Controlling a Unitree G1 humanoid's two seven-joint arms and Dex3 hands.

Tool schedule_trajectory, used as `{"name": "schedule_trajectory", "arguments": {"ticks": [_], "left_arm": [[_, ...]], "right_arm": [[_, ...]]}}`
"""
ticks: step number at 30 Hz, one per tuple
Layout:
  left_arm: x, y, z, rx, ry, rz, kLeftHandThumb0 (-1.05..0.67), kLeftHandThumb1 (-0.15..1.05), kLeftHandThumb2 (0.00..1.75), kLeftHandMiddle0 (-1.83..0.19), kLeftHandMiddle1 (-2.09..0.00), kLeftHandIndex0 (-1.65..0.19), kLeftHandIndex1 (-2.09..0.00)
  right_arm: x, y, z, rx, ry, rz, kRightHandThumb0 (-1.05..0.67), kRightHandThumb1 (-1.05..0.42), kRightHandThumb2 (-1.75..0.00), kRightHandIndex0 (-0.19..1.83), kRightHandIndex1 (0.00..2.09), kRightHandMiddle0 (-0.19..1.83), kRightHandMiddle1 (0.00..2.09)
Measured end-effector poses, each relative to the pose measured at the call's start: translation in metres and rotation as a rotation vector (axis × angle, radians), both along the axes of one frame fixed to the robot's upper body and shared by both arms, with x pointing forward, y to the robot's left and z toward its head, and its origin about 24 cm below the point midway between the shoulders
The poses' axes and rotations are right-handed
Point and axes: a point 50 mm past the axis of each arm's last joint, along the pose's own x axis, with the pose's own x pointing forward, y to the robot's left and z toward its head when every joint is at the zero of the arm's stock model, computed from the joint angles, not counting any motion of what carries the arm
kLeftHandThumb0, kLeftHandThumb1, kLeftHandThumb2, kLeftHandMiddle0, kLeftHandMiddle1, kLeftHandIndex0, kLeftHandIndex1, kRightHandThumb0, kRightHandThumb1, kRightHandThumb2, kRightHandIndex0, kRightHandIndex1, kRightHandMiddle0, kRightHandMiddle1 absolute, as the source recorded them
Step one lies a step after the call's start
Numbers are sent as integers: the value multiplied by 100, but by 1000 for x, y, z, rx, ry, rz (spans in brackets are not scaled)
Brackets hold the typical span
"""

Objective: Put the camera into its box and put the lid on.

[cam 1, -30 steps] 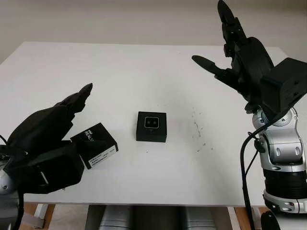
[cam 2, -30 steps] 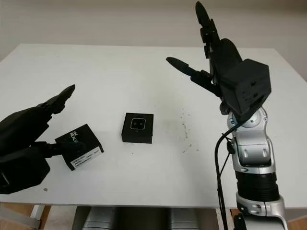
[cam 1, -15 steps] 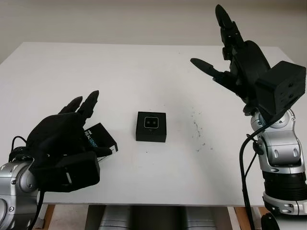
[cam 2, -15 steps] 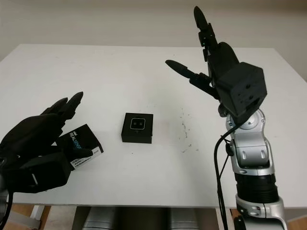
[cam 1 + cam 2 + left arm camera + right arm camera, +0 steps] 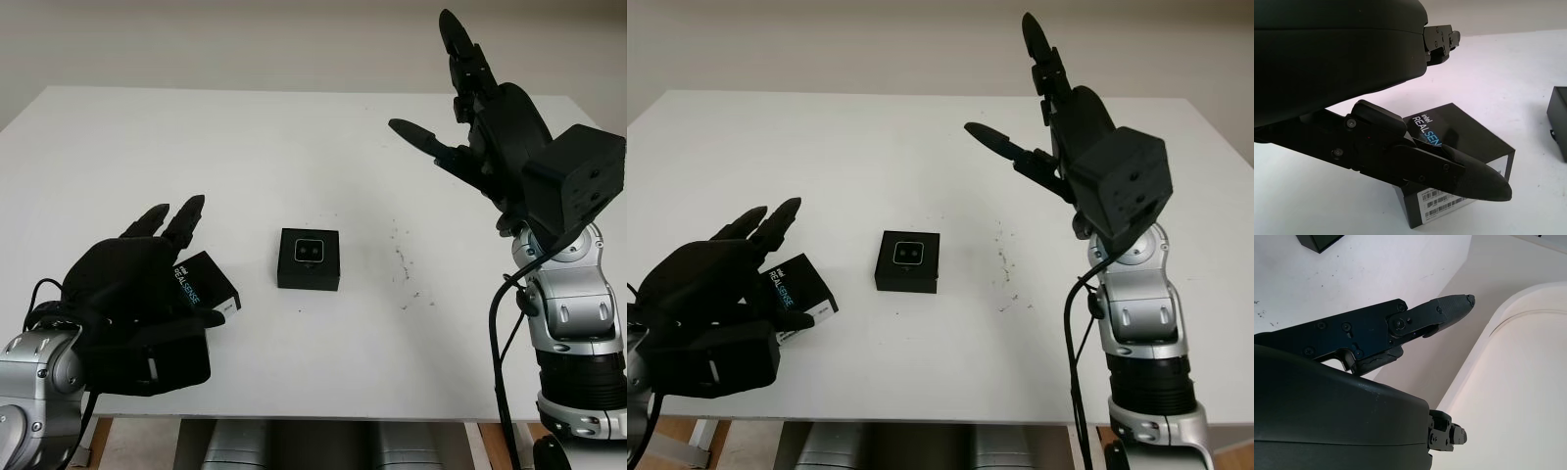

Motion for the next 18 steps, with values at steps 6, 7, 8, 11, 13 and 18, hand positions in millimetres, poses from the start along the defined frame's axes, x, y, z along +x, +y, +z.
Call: {"name": "schedule_trajectory", "arguments": {"ticks": [6,7,8,11,13,18], "left_arm": [[3,2,-5,31,21,7,-93,99,5,-5,-9,7,-9],[3,2,-6,36,25,10,-91,98,4,-7,-9,6,-10],[3,3,-7,39,29,12,-90,97,4,-8,-9,5,-10],[4,3,-9,38,46,13,-86,95,4,-10,-9,4,-10],[4,2,-11,32,64,13,-84,94,4,-12,-9,2,-11],[4,0,-16,-2,92,16,-81,92,5,-19,-13,-4,-13]], "right_arm": [[0,0,0,-5,-1,-5,-64,-105,-6,-18,4,-9,6],[0,0,0,-8,-1,-9,-65,-105,-6,-18,5,-8,6],[0,0,0,-10,0,-12,-65,-105,-7,-18,5,-8,6],[0,0,0,-11,4,-15,-65,-105,-6,-19,5,-8,6],[0,0,0,-10,5,-13,-64,-105,-6,-19,5,-8,6],[0,0,0,-10,8,-15,-65,-105,-6,-19,5,-8,6]]}}
